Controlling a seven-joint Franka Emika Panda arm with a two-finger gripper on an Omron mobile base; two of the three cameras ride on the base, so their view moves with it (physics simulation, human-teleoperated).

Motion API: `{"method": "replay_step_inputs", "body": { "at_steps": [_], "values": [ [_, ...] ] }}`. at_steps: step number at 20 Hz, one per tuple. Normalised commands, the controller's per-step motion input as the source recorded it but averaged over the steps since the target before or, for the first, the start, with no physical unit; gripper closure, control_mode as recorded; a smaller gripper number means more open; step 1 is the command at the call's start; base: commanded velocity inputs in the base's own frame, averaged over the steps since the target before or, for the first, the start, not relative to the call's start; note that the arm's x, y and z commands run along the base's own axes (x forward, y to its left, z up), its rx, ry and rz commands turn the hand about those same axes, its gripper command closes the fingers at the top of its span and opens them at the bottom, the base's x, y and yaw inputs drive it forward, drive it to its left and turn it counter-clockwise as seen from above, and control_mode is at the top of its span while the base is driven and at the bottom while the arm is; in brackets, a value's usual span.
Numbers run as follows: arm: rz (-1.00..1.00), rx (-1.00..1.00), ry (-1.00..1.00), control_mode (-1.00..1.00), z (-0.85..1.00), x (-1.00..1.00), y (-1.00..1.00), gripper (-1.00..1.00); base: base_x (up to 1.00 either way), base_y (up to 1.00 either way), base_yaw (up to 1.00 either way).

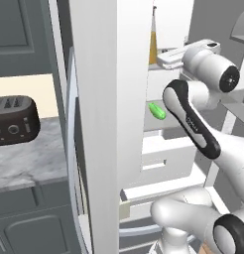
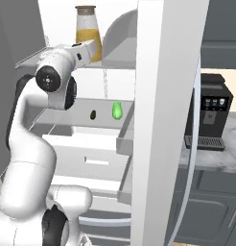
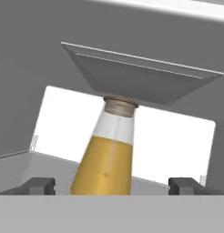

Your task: Move the pickle and corn from the top shelf to the second highest shelf to make space. Then, place the pitcher from the counter on the cleared top shelf.

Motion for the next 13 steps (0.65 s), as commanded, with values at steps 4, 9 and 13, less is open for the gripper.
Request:
{"method": "replay_step_inputs", "body": {
  "at_steps": [4, 9, 13],
  "values": [
    [-0.05, 0.00, 0.34, -1.00, -0.01, -1.00, 0.08, -1.00, 0.00, 0.00, 0.00],
    [-0.02, 0.00, 0.24, -1.00, -0.35, -1.00, 0.00, -1.00, 0.00, 0.00, 0.00],
    [0.00, 0.00, 0.19, -1.00, -0.59, -1.00, -0.04, -1.00, 0.00, 0.00, 0.00]
  ]
}}
